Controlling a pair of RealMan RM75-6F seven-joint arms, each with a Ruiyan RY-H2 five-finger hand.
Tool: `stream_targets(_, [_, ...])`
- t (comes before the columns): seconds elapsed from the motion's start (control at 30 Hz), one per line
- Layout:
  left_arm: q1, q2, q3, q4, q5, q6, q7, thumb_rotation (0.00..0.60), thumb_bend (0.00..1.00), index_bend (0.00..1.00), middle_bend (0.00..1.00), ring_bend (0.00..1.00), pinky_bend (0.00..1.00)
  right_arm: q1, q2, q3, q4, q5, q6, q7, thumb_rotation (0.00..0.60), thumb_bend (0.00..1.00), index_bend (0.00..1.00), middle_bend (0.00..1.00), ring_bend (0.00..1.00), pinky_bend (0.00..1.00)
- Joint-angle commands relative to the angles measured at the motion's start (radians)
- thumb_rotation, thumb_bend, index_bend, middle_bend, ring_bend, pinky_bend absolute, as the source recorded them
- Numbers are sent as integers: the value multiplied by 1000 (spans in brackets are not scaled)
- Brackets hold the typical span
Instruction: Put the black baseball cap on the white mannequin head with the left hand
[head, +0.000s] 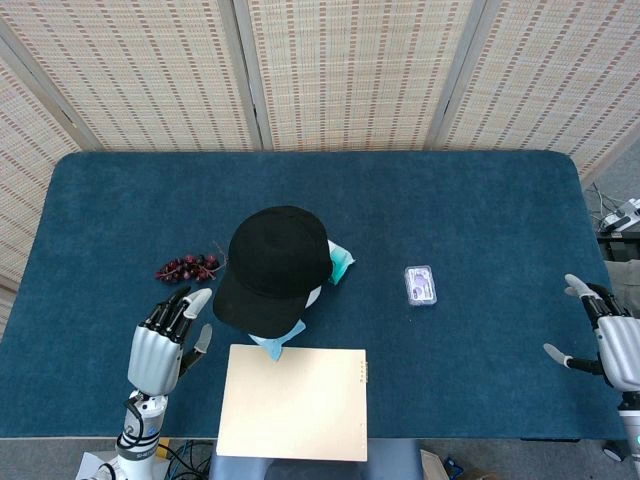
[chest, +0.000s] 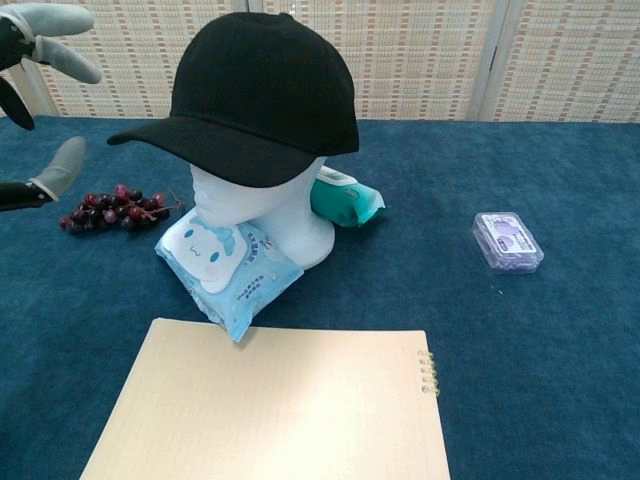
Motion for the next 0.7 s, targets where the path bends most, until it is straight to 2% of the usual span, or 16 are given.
stream_targets(0.03, [5,3,-1,1,-2,-2,-3,600,392,141,311,230,457,0,0,0,0,0,0,0,600,29,81,265,145,499])
stream_targets(0.4, [42,18,-3,30,-19,7,-35,600,392,143,311,230,452,0,-1,-1,-2,-1,1,-5,600,28,82,265,144,499])
stream_targets(0.7, [85,59,-16,98,-70,9,-104,600,393,171,310,230,449,1,-4,-1,-4,1,-2,-17,600,29,81,265,144,499])
